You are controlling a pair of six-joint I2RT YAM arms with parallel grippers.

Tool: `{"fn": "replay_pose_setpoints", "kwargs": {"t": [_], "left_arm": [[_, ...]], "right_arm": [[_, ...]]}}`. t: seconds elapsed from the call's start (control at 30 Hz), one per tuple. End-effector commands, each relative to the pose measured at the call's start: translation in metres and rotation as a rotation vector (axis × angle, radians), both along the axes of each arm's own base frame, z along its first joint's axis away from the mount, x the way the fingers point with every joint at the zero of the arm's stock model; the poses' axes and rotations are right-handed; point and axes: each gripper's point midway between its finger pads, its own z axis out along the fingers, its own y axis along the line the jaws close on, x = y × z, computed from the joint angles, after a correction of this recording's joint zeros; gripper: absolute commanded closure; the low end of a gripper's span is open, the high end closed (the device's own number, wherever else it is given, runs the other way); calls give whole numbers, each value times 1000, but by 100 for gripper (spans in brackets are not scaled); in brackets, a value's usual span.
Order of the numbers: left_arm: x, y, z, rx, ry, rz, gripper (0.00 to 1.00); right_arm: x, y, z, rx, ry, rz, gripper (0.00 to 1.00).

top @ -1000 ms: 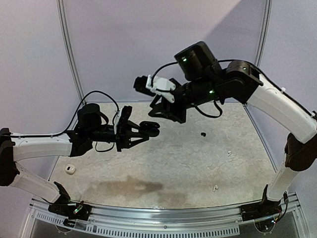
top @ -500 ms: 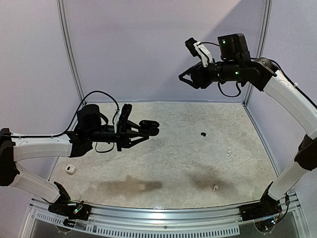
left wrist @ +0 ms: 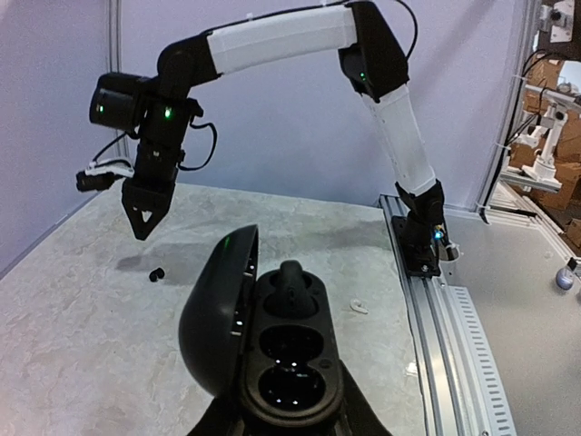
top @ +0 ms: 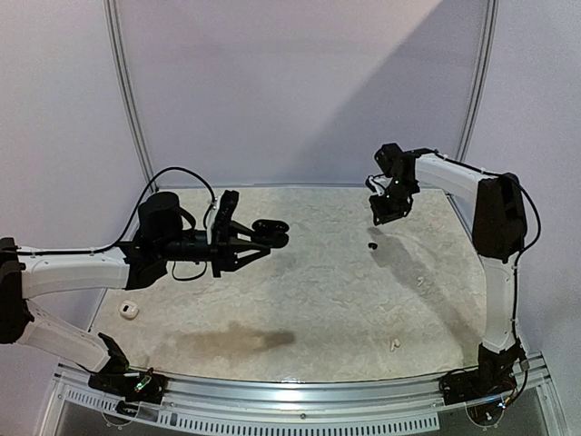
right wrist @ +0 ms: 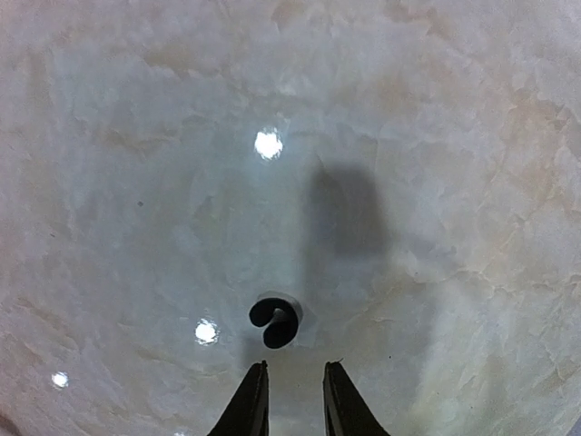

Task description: Insert the wireless bluetooth earbuds into the charging case

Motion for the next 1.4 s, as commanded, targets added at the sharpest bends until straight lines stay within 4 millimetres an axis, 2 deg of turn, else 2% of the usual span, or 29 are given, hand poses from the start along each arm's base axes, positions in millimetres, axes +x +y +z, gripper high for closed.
{"fn": "replay_pose_setpoints", "kwargs": {"t": [0.0,0.1,0.37,0.67,1.07,1.2,1.37], "left_arm": [[5,7,-3,13,-6,30,100],[8,9,-3,16,-9,37,100],[14,9,-5,16,-18,45,100],[14,11,-6,19,-29,52,100],[14,11,-6,21,-37,51,100],[14,12,-7,27,-52,48,100],[13,12,-6,27,-61,45,100]], "right_arm": [[-4,-12,-30,-55,103,24,80],[-7,-15,-46,-57,127,37,80],[-2,-7,-67,-38,144,77,80],[-12,-8,-91,-45,203,93,80],[-37,-2,-101,36,252,74,79],[-39,0,-95,66,238,48,88],[-44,5,-90,104,248,45,85]]}}
